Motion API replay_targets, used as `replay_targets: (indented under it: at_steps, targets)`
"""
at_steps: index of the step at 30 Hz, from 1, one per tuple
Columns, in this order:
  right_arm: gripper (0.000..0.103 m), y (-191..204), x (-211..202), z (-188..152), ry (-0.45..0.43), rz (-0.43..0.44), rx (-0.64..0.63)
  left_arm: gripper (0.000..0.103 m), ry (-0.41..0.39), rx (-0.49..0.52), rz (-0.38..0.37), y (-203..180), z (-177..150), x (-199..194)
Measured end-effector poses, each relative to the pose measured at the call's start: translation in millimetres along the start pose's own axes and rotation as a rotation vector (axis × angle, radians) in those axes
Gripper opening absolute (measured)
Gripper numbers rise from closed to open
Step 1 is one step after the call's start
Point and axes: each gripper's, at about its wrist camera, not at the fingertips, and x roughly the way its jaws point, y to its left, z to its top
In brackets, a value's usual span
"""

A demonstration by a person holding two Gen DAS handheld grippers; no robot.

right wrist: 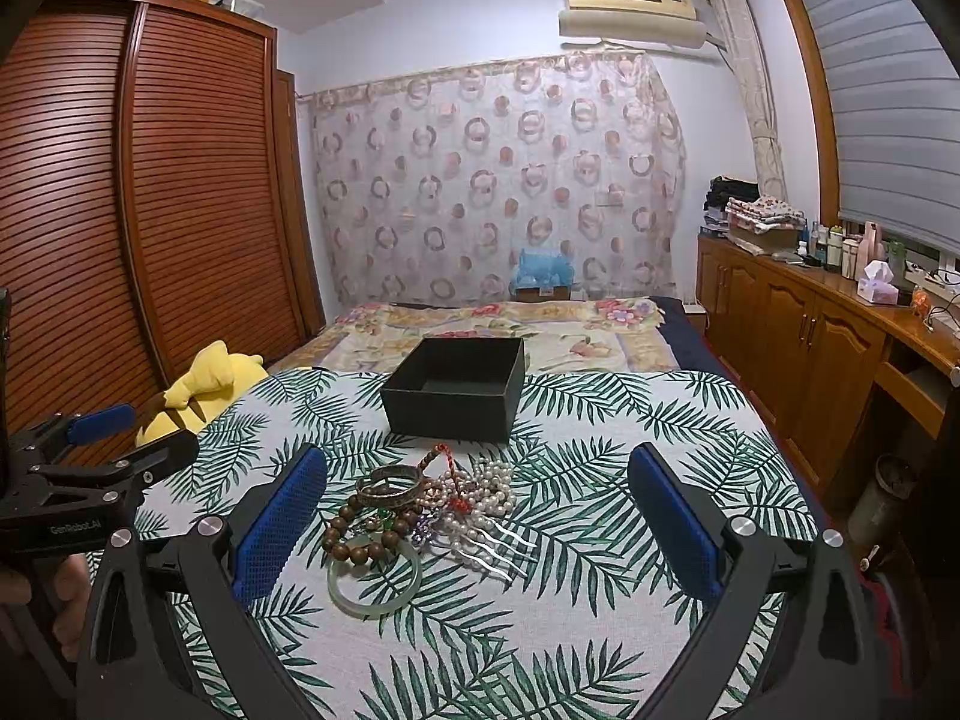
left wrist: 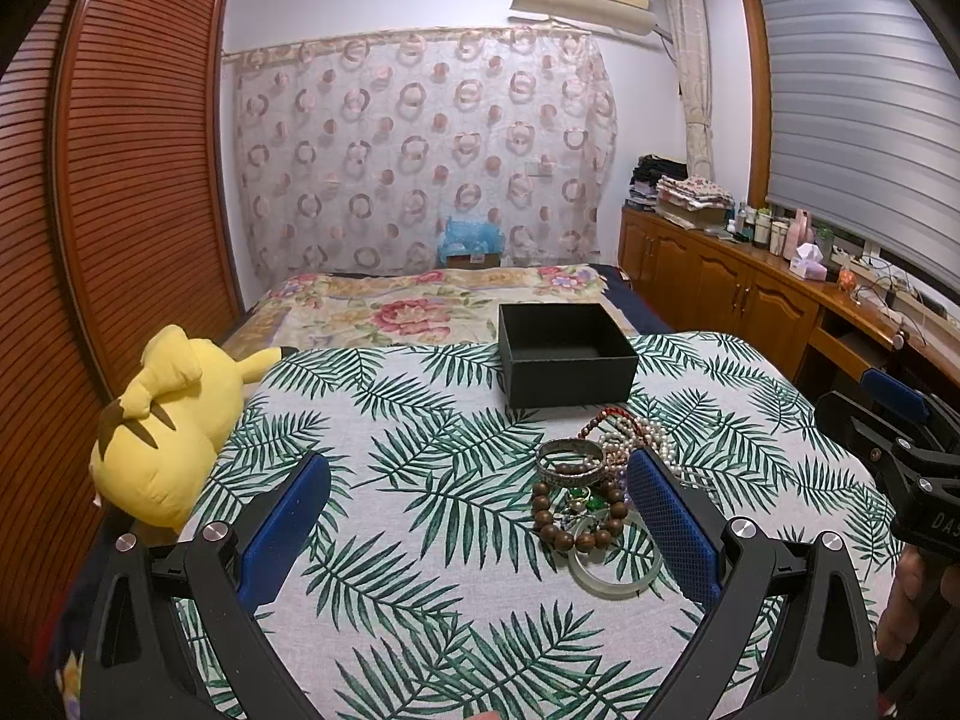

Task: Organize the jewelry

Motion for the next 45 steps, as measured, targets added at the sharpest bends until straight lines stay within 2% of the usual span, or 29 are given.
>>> replay_targets:
  at_steps: [40,45]
  targets:
    - [0.101,7,1,-1,0.004,0.01,0.003,0.095,0.009,0.001,0.001,-5,-3,-1]
    - [0.101,6,8,-6,0.017,0.029,0.0,0.095,0.026,0.0,0.005,-7,-8,10]
